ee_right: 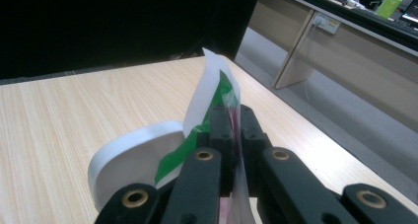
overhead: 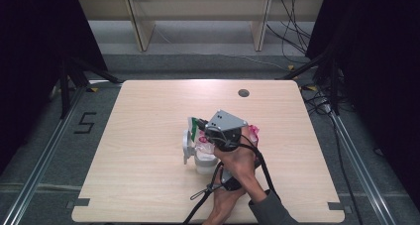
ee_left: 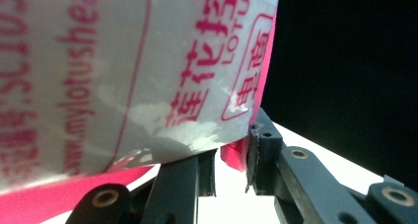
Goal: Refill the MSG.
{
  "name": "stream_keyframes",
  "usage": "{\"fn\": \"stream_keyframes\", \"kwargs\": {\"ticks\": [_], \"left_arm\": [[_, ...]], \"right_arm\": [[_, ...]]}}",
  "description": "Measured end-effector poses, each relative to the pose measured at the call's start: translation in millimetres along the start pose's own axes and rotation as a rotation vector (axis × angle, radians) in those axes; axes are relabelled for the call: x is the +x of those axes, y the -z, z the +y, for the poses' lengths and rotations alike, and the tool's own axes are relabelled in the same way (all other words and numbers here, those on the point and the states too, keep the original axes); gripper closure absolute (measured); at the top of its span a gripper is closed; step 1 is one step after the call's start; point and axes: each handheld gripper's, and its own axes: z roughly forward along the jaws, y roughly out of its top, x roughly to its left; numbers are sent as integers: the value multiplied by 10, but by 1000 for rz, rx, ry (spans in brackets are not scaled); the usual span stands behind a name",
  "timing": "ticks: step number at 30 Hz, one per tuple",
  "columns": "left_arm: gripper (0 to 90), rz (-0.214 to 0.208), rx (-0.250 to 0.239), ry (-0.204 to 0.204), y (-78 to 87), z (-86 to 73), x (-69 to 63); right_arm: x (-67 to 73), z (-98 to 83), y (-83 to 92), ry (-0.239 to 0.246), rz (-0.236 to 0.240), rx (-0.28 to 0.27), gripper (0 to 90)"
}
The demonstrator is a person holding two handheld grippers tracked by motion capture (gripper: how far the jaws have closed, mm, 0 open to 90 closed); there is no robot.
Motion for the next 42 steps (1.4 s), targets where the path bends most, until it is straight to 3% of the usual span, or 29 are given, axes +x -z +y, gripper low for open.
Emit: {"fn": "stream_keyframes", "kwargs": {"ticks": [4, 5, 11, 14, 18, 42], "left_arm": [[761, 5, 0, 4, 3, -6, -2], [761, 4, 1, 3, 3, -9, -1], [762, -4, -8, 7, 7, 4, -5], [761, 10, -10, 8, -4, -8, -6], [761, -4, -6, 5, 9, -1, -7], [761, 2, -5, 4, 14, 0, -7]], "right_arm": [[8, 2, 9, -25, 1, 6, 892], [3, -4, -7, -3, -3, 3, 892], [12, 7, 18, -22, 0, 2, 892], [5, -1, -8, 2, -3, 1, 892], [6, 3, 3, -8, 6, 3, 892], [7, 4, 8, -20, 12, 1, 892]]}}
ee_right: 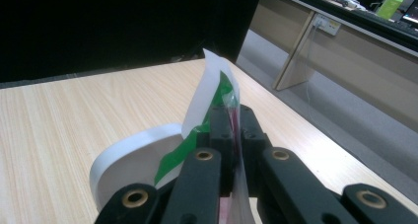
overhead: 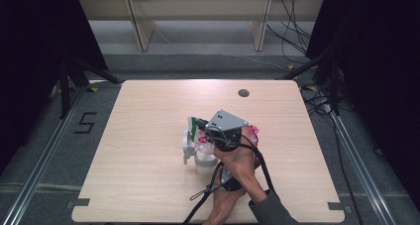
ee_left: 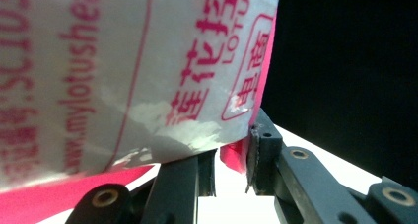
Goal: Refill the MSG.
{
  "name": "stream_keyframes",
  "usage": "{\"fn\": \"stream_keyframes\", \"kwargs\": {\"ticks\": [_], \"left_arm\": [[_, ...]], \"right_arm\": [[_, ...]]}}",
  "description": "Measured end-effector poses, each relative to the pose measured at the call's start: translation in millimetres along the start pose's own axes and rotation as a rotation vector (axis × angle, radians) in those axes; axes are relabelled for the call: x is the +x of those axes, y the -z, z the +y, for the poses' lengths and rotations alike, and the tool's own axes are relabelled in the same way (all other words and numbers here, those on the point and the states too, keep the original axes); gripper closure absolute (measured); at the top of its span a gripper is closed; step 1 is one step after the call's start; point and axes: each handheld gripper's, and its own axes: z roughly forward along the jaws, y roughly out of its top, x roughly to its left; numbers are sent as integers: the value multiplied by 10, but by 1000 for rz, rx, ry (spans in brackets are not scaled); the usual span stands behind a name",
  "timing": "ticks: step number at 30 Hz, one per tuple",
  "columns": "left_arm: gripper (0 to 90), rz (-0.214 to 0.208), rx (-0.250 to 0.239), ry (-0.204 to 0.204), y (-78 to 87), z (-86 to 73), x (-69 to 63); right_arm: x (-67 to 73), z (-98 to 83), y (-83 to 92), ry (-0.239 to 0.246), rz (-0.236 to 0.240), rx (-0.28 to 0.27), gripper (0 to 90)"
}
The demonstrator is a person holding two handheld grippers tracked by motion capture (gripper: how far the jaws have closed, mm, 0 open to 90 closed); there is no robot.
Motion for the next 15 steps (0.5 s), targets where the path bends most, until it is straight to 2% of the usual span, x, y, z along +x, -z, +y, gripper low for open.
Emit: {"fn": "stream_keyframes", "kwargs": {"ticks": [3, 7, 8, 9, 14, 15], "left_arm": [[761, 0, 0, 1, 0, 0, 3], [761, 0, -1, 1, 2, 1, -2], [761, 1, -1, 1, 2, 0, -2], [761, 1, 0, 0, 1, -1, 0], [761, 2, 0, 0, 1, 0, 2], [761, 1, -1, 0, 0, -2, 0]], "right_arm": [[6, -3, -8, -1, -14, -4, 892], [9, 1, 1, -8, -6, 4, 892], [10, 1, 0, -6, -6, 4, 892], [0, 1, -7, 18, -2, 1, 892], [10, -1, -14, 6, -4, 4, 892], [-1, -3, -14, 16, -11, -6, 892]]}}
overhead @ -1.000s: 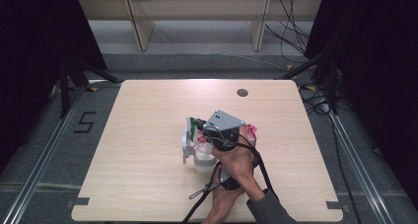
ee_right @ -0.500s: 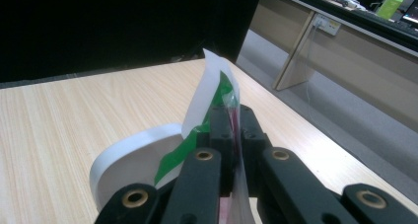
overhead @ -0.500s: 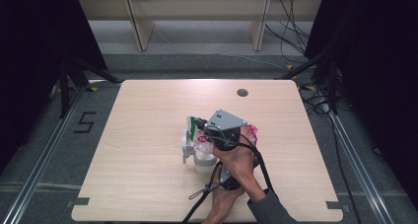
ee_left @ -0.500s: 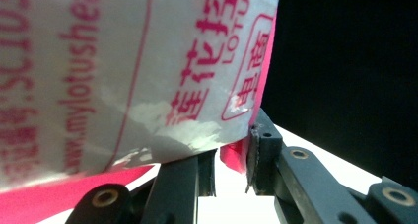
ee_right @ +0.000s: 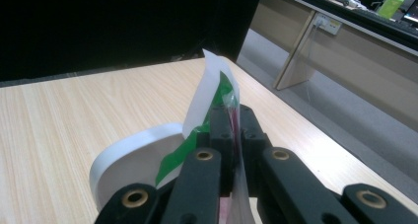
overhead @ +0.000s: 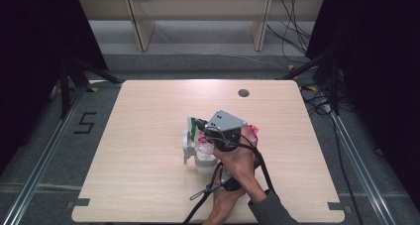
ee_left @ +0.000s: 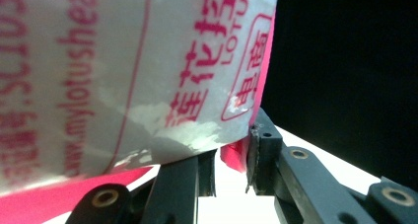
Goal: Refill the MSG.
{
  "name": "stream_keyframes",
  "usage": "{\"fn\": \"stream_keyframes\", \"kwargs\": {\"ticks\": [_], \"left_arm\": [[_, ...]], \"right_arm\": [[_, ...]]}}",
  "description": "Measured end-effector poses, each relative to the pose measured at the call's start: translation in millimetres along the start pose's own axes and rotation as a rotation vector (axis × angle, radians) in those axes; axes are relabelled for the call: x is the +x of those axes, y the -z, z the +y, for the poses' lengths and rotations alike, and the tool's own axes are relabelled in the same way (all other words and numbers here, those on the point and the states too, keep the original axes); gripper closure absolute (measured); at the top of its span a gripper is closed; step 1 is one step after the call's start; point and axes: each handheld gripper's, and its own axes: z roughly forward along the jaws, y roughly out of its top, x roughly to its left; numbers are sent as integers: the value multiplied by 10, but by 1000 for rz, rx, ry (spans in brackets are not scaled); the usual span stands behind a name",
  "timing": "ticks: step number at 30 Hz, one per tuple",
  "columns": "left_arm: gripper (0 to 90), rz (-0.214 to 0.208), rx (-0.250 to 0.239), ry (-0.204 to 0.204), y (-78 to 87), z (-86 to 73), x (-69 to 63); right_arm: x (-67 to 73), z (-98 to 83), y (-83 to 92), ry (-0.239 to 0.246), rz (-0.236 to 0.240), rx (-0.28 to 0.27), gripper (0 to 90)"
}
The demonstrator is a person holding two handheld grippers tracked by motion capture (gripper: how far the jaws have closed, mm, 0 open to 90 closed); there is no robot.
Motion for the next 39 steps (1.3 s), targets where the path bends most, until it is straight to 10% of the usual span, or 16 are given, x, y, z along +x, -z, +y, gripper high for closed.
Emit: {"fn": "stream_keyframes", "kwargs": {"ticks": [39], "left_arm": [[761, -5, 3, -5, 11, 5, 6]], "right_arm": [[26, -17, -26, -20, 3, 15, 892]]}}
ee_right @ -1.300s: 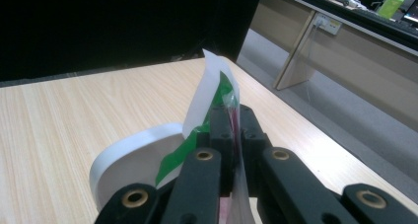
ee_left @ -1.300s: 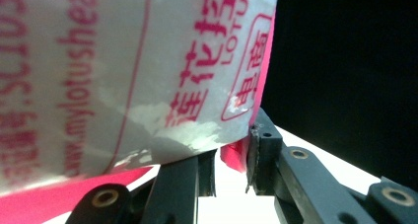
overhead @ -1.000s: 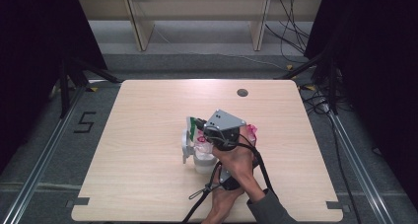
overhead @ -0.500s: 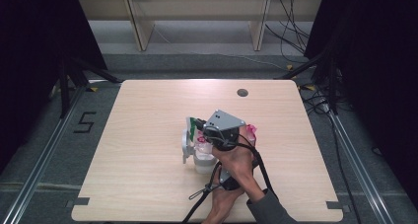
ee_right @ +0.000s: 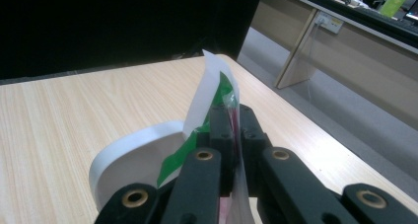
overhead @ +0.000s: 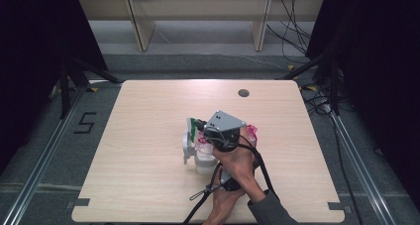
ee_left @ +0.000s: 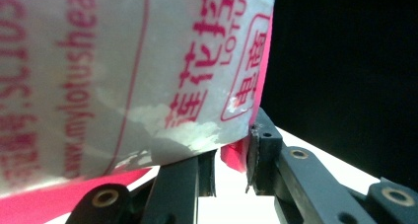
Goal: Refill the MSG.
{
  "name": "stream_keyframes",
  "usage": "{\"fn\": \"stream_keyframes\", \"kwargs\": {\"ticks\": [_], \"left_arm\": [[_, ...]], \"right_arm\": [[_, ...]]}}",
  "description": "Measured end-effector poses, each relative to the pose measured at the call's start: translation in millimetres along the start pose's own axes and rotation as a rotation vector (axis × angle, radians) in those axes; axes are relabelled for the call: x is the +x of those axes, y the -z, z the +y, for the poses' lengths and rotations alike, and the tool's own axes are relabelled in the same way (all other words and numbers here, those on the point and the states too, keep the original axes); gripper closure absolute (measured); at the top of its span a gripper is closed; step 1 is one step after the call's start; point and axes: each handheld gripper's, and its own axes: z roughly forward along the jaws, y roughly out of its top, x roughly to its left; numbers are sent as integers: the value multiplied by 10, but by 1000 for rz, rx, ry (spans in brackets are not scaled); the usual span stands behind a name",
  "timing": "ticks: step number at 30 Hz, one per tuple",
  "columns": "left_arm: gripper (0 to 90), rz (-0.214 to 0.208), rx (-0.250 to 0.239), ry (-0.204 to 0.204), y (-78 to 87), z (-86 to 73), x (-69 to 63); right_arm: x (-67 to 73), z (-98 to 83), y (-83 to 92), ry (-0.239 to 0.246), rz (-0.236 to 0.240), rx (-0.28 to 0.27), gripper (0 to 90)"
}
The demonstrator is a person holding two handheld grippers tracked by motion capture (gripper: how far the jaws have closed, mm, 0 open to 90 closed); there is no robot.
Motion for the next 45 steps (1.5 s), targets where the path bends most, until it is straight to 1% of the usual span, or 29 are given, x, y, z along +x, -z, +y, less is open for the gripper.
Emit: {"fn": "stream_keyframes", "kwargs": {"ticks": [1, 2, 5, 6, 7, 8, 9, 10, 14, 16, 19, 21, 22, 24, 25, 26, 30, 31, 32, 34, 38, 39, 41, 42, 43, 44, 45], "left_arm": [[761, 3, 0, -2, 3, -1, 1], [761, 6, -2, 0, 3, -2, -2], [761, 5, -2, 0, 3, -1, -3], [761, 6, -1, 1, 3, -1, -3], [761, 5, -2, 1, 2, -1, -2], [761, 4, 0, -1, 3, 0, 1], [761, 4, -2, 1, 1, -1, -2], [761, 5, -2, 1, 1, -3, -2], [761, 4, -2, 0, 1, -8, -2], [761, 5, -3, 1, -1, -6, -2], [761, 3, -3, 3, -3, -6, -5], [761, 0, -2, 3, -1, -11, -7], [761, 9, -15, 6, -12, -17, -13], [761, 11, -16, 7, -10, -17, -15], [761, 13, -17, 8, -12, -17, -16], [762, 13, -17, 7, -13, -16, -16], [762, 10, -14, 6, -15, -22, -15], [762, 1, -1, 2, -3, -18, -10], [762, -1, -1, 4, -2, -20, -17], [762, 2, -2, 0, -4, -18, -13], [762, -14, 4, 4, -8, -20, -22], [762, 19, 2, 6, 1, -25, -18], [762, 18, 1, 4, 4, -28, -19], [762, -6, 2, -3, -4, -24, -15], [762, -15, -4, 0, -4, -21, -18], [763, -17, -5, 1, -6, -18, -19], [763, -6, 3, -1, -3, -15, -20]], "right_arm": [[3, 0, 2, -2, 1, 2, 892], [-11, 5, 2, 18, 2, -8, 892], [-9, 6, 5, 19, 1, -10, 892], [2, 4, 1, 11, 2, -2, 892], [1, 4, -3, 18, 3, 2, 892], [-2, 4, -2, 12, 7, 1, 892], [-16, 5, -1, 23, 7, -8, 892], [-14, 9, 6, 13, 4, -9, 892], [-19, 2, -3, 22, 8, -5, 892], [-16, 3, 2, 11, 9, -1, 892], [-29, 8, 14, 15, 6, -13, 892], [-30, 2, 6, 16, 9, -6, 892], [-32, -1, 0, 10, 14, -3, 892], [-37, -2, 2, 11, 6, -9, 892], [-37, 0, 8, 7, 9, -5, 892], [-41, 2, 14, 3, 7, -12, 893], [-62, -6, 9, -3, 11, -10, 892], [-67, -7, 10, -5, 16, -10, 893], [-69, -7, 12, -9, 17, -11, 892], [-71, -6, 20, -19, 13, -11, 893], [-88, -5, 19, -8, 10, -19, 893], [-91, -10, 15, -20, 12, -12, 892], [-108, -19, 12, -25, 17, -11, 892], [-109, -17, 16, -26, 10, -18, 892], [-101, -11, 26, -36, 18, -14, 893], [-103, -6, 28, -24, 23, -17, 892], [-96, -7, 24, -17, 11, -21, 893]]}}
